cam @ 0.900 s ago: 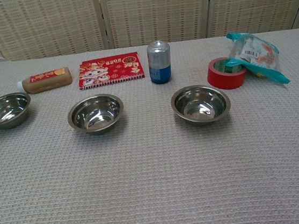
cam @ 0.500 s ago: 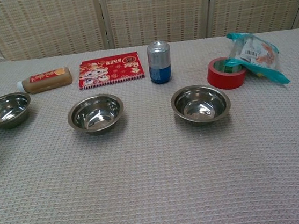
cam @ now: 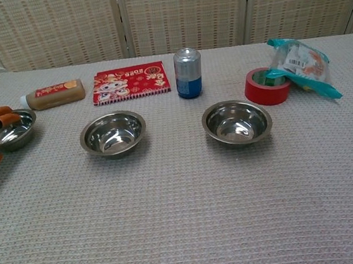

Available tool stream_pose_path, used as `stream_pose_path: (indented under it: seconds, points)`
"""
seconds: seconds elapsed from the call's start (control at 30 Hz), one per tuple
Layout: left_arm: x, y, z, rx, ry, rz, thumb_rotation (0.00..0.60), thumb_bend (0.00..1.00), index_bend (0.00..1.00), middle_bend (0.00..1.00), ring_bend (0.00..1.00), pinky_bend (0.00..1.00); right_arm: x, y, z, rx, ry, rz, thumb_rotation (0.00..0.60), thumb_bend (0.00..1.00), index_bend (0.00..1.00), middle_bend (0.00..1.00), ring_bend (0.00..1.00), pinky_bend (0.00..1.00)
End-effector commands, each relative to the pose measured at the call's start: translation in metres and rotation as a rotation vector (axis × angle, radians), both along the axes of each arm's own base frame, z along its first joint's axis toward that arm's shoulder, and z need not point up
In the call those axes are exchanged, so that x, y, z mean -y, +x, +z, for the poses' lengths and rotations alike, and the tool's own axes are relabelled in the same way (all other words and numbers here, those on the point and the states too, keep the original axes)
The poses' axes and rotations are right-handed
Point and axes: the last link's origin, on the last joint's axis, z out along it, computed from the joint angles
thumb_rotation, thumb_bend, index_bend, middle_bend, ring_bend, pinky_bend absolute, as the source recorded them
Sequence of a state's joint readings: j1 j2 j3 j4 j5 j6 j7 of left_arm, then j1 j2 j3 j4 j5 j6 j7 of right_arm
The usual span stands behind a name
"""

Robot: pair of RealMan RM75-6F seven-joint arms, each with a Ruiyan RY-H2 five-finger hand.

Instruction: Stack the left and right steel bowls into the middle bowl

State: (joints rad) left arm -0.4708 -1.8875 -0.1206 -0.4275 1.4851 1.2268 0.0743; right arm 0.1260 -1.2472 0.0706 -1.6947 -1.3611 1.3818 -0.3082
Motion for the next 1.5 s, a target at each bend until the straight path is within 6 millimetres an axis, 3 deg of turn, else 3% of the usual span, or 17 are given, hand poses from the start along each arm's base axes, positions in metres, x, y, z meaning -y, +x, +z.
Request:
stream_pose_path:
  seconds: [0.03,0.23,0.43,0.67,0.9,1.0,1.17,1.4,1.5]
  points:
    - [-0.006,-0.001,-0.003,0.004,0.013,0.022,0.600,0.44,0.16,0.01,0.00,0.14,0.000,0.000,0.000,0.000,0.003,0.000,0.600,0.15,0.00,0.00,0.00,0.00]
    - [-0.011,-0.005,-0.001,-0.010,0.043,0.047,0.600,0.44,0.36,0.05,0.00,0.14,-0.001,0.001,0.000,0.004,0.012,0.006,0.600,0.15,0.00,0.00,0.00,0.00]
    - [-0.012,-0.008,-0.001,-0.007,0.045,0.062,0.600,0.44,0.48,0.06,0.00,0.14,-0.002,0.001,0.001,0.006,0.011,0.006,0.600,0.15,0.00,0.00,0.00,0.00]
    - [-0.012,0.004,0.005,0.040,0.116,-0.003,0.600,0.45,0.72,0.18,0.04,0.15,-0.003,0.002,0.000,0.007,0.023,0.007,0.600,0.15,0.00,0.00,0.00,0.00]
    - [-0.008,0.020,0.015,0.105,0.194,-0.104,0.600,0.45,0.79,0.25,0.09,0.15,-0.006,0.004,0.002,0.014,0.019,0.013,0.600,0.15,0.00,0.00,0.00,0.00]
    - [0.000,0.033,0.016,0.151,0.216,-0.198,0.600,0.45,0.79,0.25,0.09,0.15,-0.007,0.005,0.001,0.017,0.029,0.017,0.600,0.15,0.00,0.00,0.00,0.00]
    - [0.012,0.073,0.004,0.198,0.205,-0.388,0.600,0.45,0.78,0.24,0.09,0.15,-0.010,0.009,0.000,0.031,0.054,0.035,0.600,0.15,0.00,0.00,0.00,0.00]
    - [0.026,0.131,-0.036,0.198,0.086,-0.500,0.600,0.46,0.76,0.24,0.09,0.15,-0.014,0.011,0.008,0.070,0.047,0.057,0.600,0.15,0.00,0.00,0.00,0.00]
    - [0.033,0.145,-0.051,0.179,0.031,-0.503,0.600,0.45,0.76,0.24,0.09,0.15,-0.016,0.012,0.012,0.080,0.041,0.063,0.600,0.15,0.00,0.00,0.00,0.00]
